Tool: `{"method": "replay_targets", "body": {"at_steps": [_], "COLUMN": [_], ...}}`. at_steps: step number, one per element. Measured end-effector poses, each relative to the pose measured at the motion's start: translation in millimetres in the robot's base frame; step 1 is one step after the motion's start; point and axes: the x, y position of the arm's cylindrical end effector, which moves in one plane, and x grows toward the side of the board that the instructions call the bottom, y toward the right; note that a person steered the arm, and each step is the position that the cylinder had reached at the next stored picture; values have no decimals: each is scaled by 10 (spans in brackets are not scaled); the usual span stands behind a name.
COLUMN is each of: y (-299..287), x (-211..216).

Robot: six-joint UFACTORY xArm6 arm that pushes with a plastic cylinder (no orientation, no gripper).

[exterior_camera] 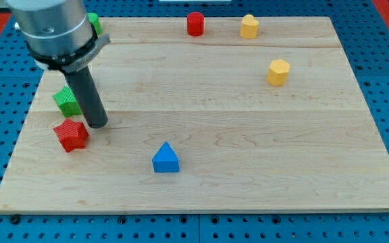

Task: Push the green star towards the bottom right of the board

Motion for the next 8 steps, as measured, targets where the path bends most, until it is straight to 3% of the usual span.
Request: {"method": "replay_targets", "body": {"at_steps": [3, 5, 6, 7, 8], "y": [-436, -1345, -1097, -610, 507], "x": [486, 135, -351, -509, -418]}}
